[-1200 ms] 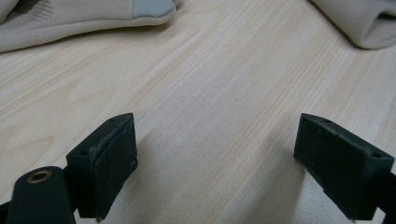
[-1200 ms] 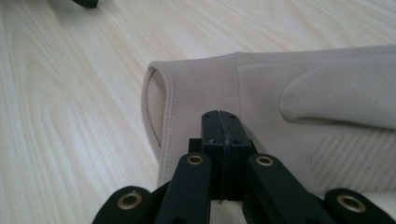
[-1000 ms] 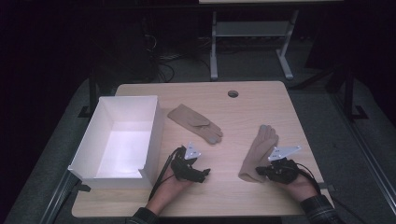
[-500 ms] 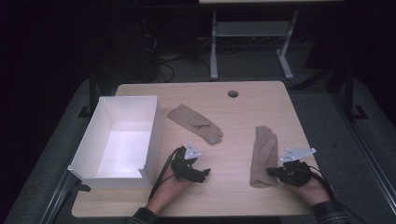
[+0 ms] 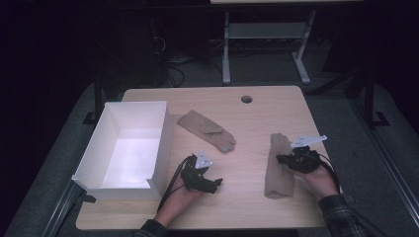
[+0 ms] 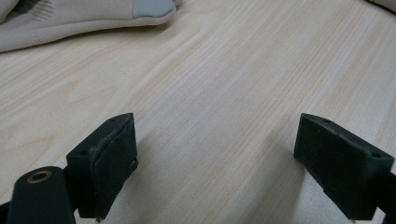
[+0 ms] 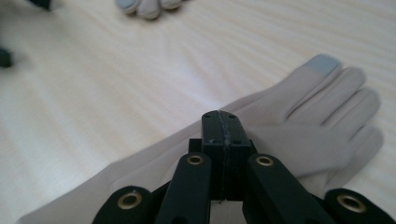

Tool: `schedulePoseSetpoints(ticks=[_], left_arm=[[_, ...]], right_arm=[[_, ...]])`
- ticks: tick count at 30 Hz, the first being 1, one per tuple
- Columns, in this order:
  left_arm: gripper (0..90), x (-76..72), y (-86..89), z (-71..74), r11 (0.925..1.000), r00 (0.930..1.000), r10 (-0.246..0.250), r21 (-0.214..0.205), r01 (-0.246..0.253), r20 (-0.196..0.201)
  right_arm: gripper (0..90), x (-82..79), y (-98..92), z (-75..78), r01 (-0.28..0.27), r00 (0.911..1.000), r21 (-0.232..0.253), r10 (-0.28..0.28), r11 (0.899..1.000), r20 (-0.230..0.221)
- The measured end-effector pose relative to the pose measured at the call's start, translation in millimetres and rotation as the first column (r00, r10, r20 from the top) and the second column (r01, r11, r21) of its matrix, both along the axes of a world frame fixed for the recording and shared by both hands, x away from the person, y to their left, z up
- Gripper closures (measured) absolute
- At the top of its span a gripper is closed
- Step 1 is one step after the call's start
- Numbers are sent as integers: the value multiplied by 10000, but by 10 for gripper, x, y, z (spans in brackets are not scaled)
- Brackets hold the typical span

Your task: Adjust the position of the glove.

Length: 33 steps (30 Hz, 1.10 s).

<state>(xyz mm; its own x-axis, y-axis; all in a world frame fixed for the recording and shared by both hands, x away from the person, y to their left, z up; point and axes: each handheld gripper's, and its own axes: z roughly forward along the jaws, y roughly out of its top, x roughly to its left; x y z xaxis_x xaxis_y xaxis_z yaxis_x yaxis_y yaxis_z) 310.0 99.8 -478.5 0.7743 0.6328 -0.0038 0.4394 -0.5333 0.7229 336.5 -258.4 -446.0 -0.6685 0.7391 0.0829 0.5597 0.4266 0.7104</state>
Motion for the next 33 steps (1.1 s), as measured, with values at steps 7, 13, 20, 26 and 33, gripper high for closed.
schedulePoseSetpoints(ticks=[7, 13, 20, 26, 33], left_arm=[[125, 0, 0, 0, 10000, 10000, -1, -4, 1, -1], [125, 0, 0, 0, 10000, 10000, -3, 1, 3, -4], [125, 0, 0, 0, 10000, 10000, 1, 1, -1, -2], [125, 0, 0, 0, 10000, 10000, -1, -3, 1, 1], [125, 0, 0, 0, 10000, 10000, 1, 1, -1, 0]], right_arm=[[899, 263, 23, -45, 327, 9995, 16, -327, 9995, -25], [899, 364, 33, -192, 416, 9977, -324, -433, 9986, -524], [900, 333, 87, -209, 180, 9982, -279, -196, 9994, -563], [900, 270, 206, -209, -100, 9983, -217, 88, 9997, -577], [900, 185, 386, -204, -639, 9967, -322, 622, 9974, -514]])
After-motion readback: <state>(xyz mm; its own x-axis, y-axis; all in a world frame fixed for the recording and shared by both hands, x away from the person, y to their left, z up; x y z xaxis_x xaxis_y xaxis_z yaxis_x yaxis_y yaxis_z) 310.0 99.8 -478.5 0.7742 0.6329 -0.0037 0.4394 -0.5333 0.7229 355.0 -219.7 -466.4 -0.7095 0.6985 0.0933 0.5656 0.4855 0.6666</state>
